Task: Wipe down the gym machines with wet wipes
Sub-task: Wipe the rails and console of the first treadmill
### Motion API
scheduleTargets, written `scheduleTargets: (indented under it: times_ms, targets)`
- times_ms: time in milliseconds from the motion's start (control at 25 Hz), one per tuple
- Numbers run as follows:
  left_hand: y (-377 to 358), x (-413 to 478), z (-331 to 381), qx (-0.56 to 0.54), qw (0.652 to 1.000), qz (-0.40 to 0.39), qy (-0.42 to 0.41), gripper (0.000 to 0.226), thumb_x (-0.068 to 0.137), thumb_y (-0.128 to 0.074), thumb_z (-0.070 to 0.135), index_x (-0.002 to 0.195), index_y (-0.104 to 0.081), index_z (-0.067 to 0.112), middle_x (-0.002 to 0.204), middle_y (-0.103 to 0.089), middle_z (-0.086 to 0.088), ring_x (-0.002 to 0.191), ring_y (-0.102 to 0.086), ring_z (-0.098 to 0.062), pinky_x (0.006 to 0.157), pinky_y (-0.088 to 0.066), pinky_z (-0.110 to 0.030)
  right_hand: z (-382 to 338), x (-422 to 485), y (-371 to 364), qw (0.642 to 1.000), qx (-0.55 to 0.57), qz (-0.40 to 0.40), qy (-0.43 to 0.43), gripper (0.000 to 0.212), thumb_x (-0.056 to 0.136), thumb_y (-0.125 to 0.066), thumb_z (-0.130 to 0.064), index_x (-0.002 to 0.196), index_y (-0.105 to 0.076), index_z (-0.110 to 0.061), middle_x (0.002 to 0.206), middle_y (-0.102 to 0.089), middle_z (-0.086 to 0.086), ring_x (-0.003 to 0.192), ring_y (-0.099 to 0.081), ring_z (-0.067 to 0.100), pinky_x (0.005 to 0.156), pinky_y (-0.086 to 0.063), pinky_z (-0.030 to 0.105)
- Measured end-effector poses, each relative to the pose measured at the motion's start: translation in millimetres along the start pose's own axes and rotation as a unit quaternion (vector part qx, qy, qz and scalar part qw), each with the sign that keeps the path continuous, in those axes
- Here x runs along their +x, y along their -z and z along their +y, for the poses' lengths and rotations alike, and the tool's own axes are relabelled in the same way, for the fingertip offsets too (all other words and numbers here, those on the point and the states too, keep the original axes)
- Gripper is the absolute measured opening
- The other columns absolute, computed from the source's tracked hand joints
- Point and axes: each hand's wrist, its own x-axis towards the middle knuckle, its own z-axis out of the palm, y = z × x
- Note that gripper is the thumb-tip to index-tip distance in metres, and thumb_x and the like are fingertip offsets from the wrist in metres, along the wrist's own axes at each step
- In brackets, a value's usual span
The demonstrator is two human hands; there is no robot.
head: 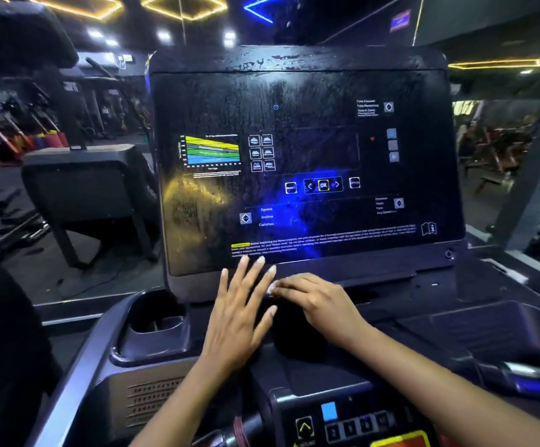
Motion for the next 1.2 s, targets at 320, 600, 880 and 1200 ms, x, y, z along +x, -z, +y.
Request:
scheduleTargets:
  times_ms: [320, 600, 880, 1200]
  targets:
    - [-13, -4, 7, -0.002, 0.993, -0.099, -0.057, 0.054, 0.102, -0.022, 0.045, 0.142, -0.043, 0.017, 0.151, -0.036, -0.002, 0.145, -0.018, -0.021, 0.117, -0.012, -0.043, 54, -52, 45, 0.986, -0.04, 0.009, -0.159, 0.039, 0.077, -0.047, -0.004, 0.098, -0.071, -0.027, 0.099, -0.066, -0.01, 0.084, -0.064, 0.016, 0.057, -0.055, 0.029]
    - [-7, 5, 29, -0.069, 0.983, -0.154, -0.071, 0.058, 0.099, -0.023, 0.056, 0.148, -0.03, 0.025, 0.155, -0.027, 0.002, 0.146, -0.011, -0.015, 0.117, -0.004, -0.038, 57, -21, 53, 0.973, 0.001, 0.151, -0.173, 0.033, 0.076, -0.056, 0.001, 0.096, -0.074, -0.017, 0.093, -0.069, 0.001, 0.084, -0.059, 0.015, 0.076, -0.047, 0.022]
    - [-9, 6, 48, -0.011, 0.982, -0.18, -0.056, 0.066, 0.097, -0.02, 0.063, 0.147, -0.033, 0.022, 0.153, -0.032, -0.002, 0.144, -0.015, -0.019, 0.115, -0.006, -0.04, 61, -29, 24, 0.998, -0.012, 0.057, 0.012, 0.029, 0.087, -0.047, -0.01, 0.101, -0.072, -0.018, 0.102, -0.069, -0.005, 0.098, -0.055, 0.011, 0.075, -0.048, 0.018]
    - [-20, 19, 88, -0.026, 0.982, -0.188, 0.0, 0.068, 0.097, -0.016, 0.064, 0.148, -0.029, 0.022, 0.154, -0.029, -0.003, 0.144, -0.009, -0.019, 0.114, -0.002, -0.033, 158, -110, 77, 0.981, -0.098, 0.109, -0.128, 0.034, 0.081, -0.058, -0.002, 0.104, -0.072, -0.022, 0.103, -0.07, -0.008, 0.084, -0.064, 0.015, 0.08, -0.046, 0.02]
